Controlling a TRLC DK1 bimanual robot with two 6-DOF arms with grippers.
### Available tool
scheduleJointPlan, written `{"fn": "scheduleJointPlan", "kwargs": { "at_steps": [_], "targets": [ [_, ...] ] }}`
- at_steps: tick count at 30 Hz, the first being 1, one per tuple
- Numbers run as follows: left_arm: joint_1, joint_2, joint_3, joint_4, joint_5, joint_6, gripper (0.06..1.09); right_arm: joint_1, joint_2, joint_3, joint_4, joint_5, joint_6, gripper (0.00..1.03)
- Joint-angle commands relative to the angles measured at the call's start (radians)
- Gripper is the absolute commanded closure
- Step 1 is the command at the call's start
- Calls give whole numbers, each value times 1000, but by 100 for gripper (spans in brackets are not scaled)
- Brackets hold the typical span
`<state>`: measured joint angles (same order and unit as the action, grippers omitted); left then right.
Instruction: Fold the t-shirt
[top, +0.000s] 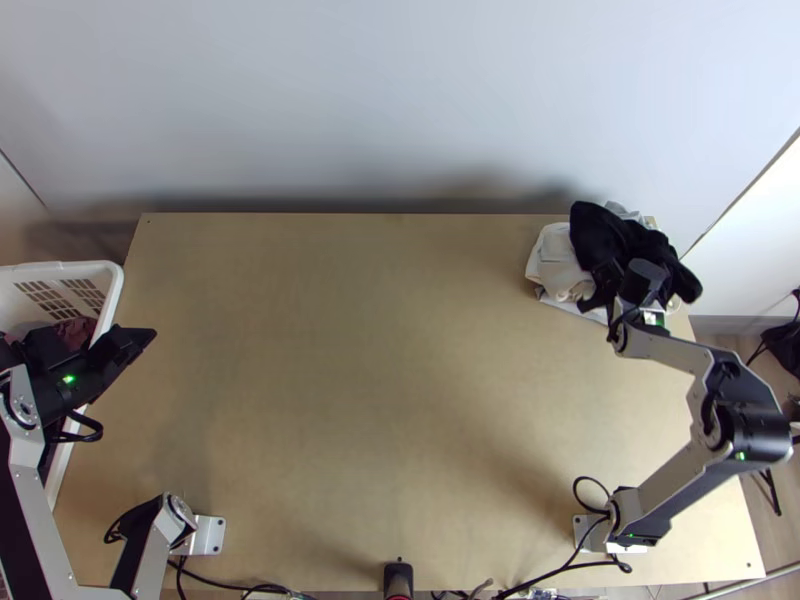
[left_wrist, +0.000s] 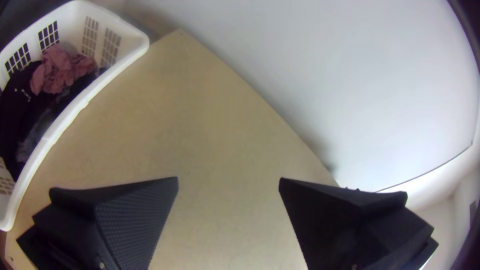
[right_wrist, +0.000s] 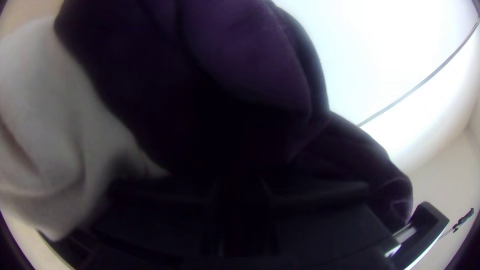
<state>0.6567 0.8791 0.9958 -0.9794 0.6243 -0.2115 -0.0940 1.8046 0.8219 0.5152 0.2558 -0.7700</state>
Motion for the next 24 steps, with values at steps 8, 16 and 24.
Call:
{"fn": "scheduleJointPlan", "kwargs": {
  "at_steps": [8, 16, 24],
  "targets": [
    [1, -14, 12, -22, 11, 14, 11, 56, -264, -153, -44, -6, -25, 54],
    [9, -25, 10, -45, 12, 27, 11, 56, -274, -142, -87, -6, -29, 4],
    [15, -29, 15, -51, 17, 29, 11, 62, -398, -233, -139, -7, -98, 4]
  ]
}}
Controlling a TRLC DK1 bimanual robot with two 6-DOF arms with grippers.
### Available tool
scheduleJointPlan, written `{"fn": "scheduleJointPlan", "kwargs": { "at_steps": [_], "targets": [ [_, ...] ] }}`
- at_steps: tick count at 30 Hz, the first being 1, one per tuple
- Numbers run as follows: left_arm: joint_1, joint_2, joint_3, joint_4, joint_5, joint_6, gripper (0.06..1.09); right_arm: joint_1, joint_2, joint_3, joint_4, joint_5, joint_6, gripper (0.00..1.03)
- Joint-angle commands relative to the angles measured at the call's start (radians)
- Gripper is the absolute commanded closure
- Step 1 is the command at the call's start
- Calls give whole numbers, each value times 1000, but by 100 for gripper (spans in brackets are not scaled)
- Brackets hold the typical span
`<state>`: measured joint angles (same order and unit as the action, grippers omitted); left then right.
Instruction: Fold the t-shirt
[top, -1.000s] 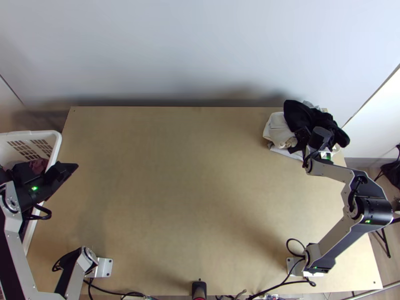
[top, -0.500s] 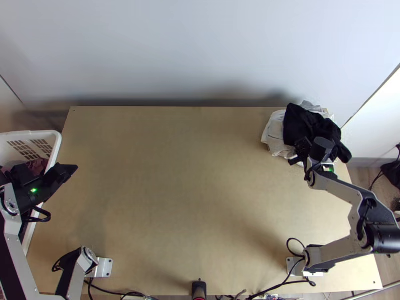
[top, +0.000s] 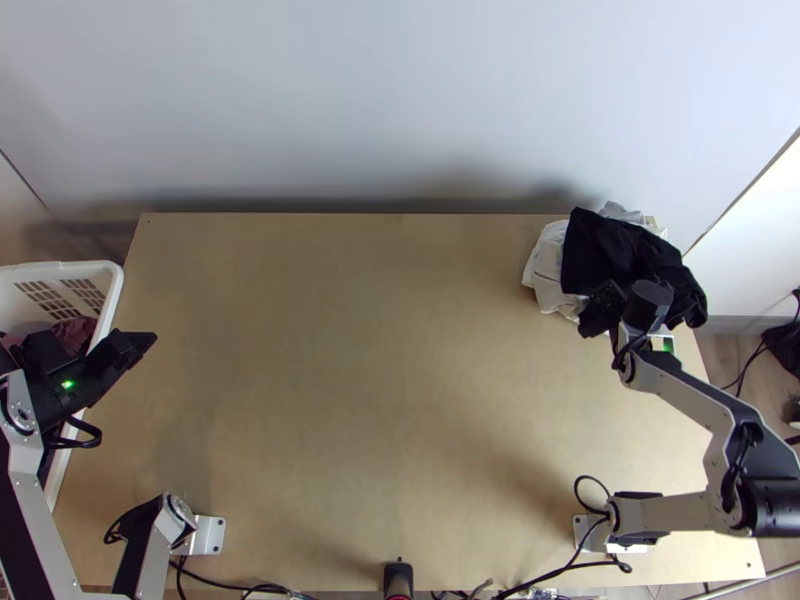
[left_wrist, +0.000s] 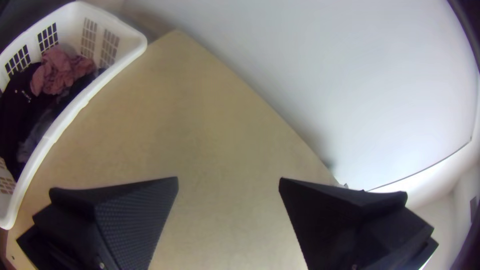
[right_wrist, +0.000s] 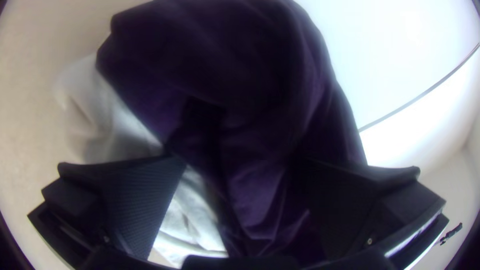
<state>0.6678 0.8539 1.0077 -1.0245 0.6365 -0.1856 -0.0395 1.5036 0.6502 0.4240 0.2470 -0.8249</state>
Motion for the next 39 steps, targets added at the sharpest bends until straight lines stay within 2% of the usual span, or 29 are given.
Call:
{"fn": "scheduleJointPlan", "kwargs": {
  "at_steps": [1, 9, 13, 16, 18, 21, 27, 32, 34, 39],
  "targets": [
    [4, -4, 5, -6, 6, 3, 11, 13, -126, -75, -76, 1, -46, 4],
    [4, -9, 9, -13, 9, 0, 11, 95, -390, -142, -344, -9, -49, 4],
    [4, -32, 5, -13, 11, 0, 11, 191, -577, -159, -516, -8, 26, 4],
    [4, -55, -9, -13, 11, 2, 11, 270, -691, -139, -653, -8, 132, 4],
    [4, -79, -23, 0, 11, 3, 11, 300, -741, -109, -706, -3, 234, 4],
    [-4, -125, -43, 17, 15, 3, 11, 302, -769, -47, -771, 0, 409, 4],
    [-45, -233, -75, 101, 29, 8, 11, 308, -875, -3, -904, -2, 679, 4],
    [-51, -280, -124, 201, 29, -75, 11, 311, -1036, -63, -913, 0, 802, 4],
    [-45, -297, -153, 233, 23, -77, 11, 296, -1102, -93, -898, 0, 853, 4],
    [-34, -431, -351, 431, -1, -109, 11, 286, -1246, -169, -815, 0, 992, 4]
  ]
}}
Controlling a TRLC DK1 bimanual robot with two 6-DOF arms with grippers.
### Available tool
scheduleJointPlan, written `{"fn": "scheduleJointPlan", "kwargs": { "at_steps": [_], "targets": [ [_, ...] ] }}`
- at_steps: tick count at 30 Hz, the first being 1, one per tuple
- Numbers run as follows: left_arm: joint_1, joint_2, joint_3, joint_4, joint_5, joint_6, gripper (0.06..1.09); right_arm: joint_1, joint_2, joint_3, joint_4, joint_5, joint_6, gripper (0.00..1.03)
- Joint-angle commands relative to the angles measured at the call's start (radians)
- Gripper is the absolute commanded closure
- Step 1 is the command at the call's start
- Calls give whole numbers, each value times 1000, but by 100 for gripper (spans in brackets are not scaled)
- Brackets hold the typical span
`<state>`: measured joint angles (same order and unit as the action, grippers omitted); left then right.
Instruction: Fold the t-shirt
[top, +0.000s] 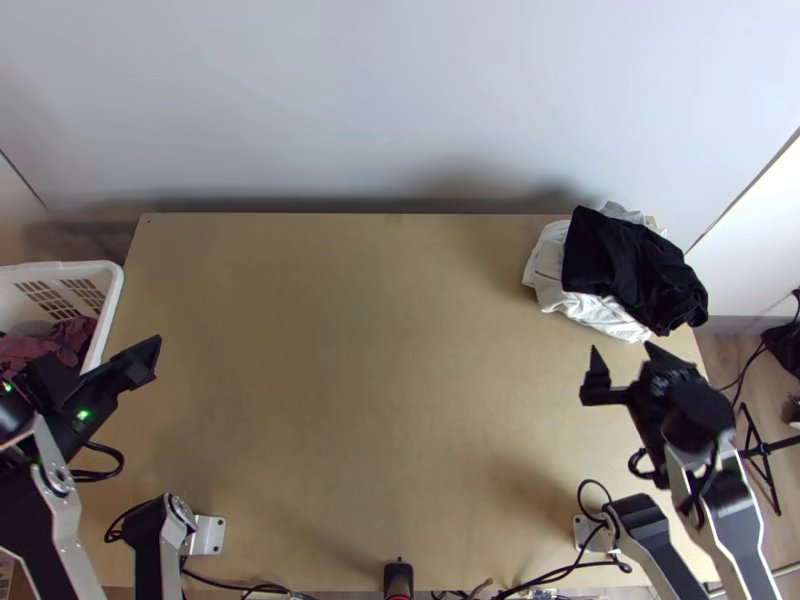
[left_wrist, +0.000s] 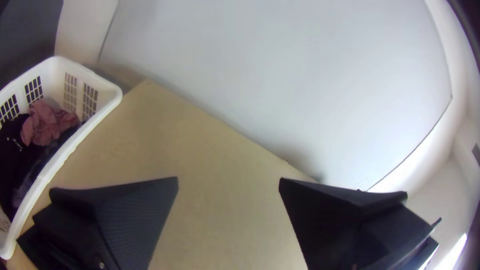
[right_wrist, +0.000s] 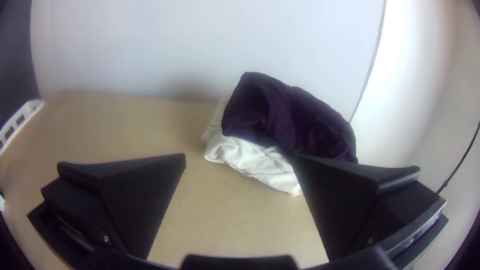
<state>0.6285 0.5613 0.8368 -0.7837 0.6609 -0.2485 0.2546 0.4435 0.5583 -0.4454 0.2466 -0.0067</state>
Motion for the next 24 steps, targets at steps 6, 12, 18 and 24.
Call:
{"fn": "scheduleJointPlan", "kwargs": {
  "at_steps": [6, 12, 18, 24],
  "targets": [
    [-4, -362, -404, 431, -40, -193, 11, -83, -325, -230, 166, -7, 292, 4],
    [-26, -492, -516, 571, -58, -204, 11, -189, -437, -271, 229, -13, 310, 6],
    [-43, -563, -571, 689, -58, -224, 14, -252, -450, -298, 356, -69, 243, 5],
    [-61, -561, -674, 837, -63, -238, 11, -158, -451, -436, 530, -87, -19, 5]
  ]
}}
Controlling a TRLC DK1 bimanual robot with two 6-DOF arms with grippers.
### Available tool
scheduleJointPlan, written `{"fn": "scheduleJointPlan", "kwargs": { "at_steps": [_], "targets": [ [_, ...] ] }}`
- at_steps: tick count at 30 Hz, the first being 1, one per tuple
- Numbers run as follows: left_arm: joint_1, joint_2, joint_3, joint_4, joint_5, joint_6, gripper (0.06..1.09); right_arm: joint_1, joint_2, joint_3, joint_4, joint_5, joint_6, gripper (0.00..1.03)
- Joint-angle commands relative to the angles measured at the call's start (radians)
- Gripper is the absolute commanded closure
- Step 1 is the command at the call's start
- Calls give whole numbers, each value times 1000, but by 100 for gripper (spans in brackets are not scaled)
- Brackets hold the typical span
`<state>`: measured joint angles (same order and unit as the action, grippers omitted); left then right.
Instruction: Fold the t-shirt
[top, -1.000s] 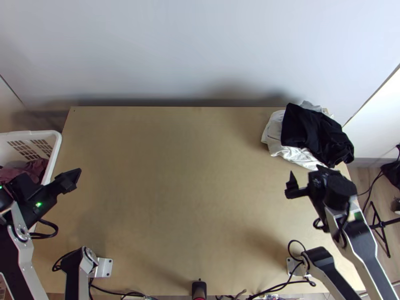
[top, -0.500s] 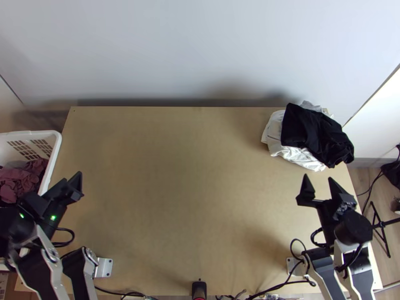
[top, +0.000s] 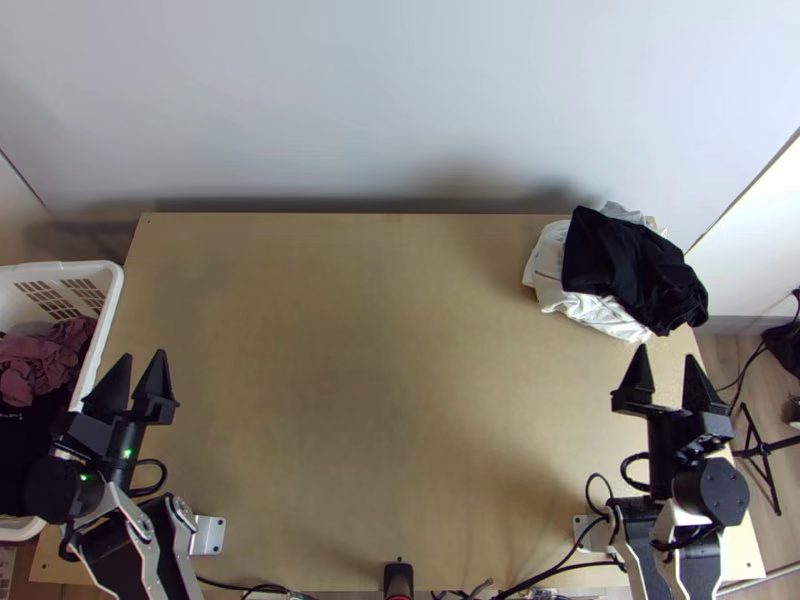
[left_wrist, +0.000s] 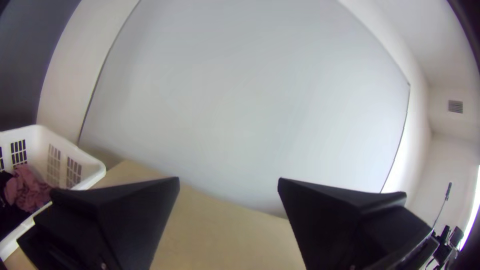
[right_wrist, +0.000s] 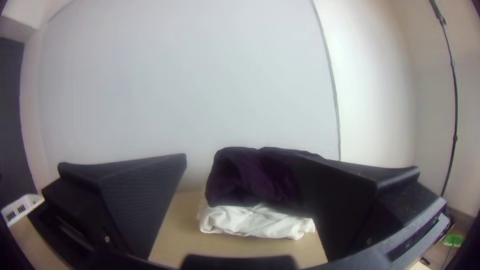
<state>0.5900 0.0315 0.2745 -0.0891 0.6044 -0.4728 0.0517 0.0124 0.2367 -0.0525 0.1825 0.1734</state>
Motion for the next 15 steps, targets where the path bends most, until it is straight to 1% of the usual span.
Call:
{"fn": "scheduleJointPlan", "kwargs": {
  "at_steps": [1, 2, 3, 5, 6, 7, 8, 10, 13, 15],
  "targets": [
    [-36, -33, -144, 164, -11, -4, 11, 59, -20, -134, 120, -25, -230, 5],
    [-48, -33, -173, 177, -18, -1, 11, 65, -20, -134, 62, -25, -224, 5],
    [-61, -35, -192, 178, -23, 10, 11, 66, -20, -137, 40, -29, -195, 5],
    [-62, -35, -193, 120, -25, 28, 11, 73, -20, -137, 5, -44, -137, 5],
    [-64, -35, -193, 95, -25, 37, 11, 66, -19, -139, 5, -44, -135, 5],
    [-64, -35, -193, 77, -23, 42, 11, 60, -19, -139, -12, -51, -138, 5],
    [-64, -35, -193, 66, -23, 42, 11, 59, -20, -139, -41, -75, -149, 5],
    [-82, -35, -196, 28, -26, 80, 11, 46, -19, -139, -70, -101, -167, 5],
    [-121, -28, -198, 14, -54, 94, 11, 46, -19, -137, -159, -121, -235, 5],
    [-150, -33, -196, 8, -71, 99, 11, 42, -15, -139, -168, -127, -233, 5]
  ]
}}
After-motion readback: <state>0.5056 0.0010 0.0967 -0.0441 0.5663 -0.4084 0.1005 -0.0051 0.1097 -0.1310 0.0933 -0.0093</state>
